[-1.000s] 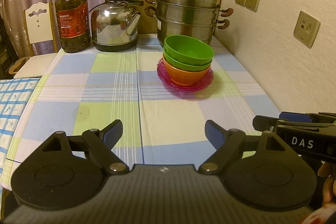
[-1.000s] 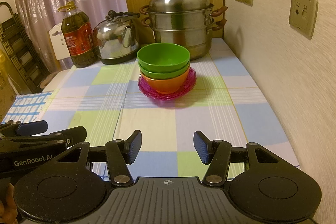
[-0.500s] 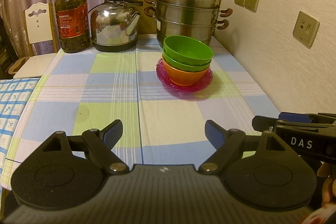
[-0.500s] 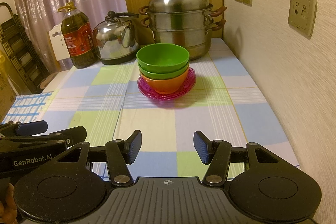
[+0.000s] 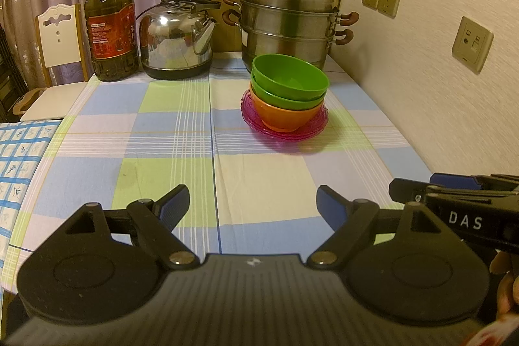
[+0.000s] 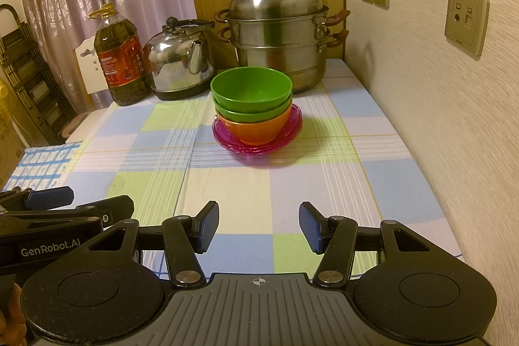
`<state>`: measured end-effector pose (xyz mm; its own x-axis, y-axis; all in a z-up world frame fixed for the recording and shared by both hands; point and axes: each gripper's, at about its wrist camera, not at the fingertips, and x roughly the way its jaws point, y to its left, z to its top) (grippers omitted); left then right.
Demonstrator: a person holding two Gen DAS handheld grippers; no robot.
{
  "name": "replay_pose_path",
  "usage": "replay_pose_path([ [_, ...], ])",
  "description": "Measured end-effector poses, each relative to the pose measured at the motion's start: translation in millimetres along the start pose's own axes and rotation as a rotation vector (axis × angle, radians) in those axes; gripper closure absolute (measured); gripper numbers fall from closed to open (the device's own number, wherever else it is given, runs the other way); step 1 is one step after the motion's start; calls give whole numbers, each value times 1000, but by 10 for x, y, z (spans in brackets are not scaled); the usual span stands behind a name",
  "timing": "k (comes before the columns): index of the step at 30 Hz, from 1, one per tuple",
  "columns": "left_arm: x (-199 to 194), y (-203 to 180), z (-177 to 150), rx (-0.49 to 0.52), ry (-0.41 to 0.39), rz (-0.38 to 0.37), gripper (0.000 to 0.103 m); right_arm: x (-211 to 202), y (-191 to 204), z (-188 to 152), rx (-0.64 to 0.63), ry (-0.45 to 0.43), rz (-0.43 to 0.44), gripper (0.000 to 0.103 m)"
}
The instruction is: Organize plates and bowls
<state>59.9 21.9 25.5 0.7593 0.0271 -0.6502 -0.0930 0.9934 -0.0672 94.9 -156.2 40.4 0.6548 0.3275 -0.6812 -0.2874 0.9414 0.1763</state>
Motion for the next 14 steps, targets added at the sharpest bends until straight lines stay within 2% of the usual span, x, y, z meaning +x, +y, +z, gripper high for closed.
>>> replay_pose_path([
  [14, -4, 3, -19, -12, -7, 1, 19, 1, -7, -10, 1, 1, -1, 48],
])
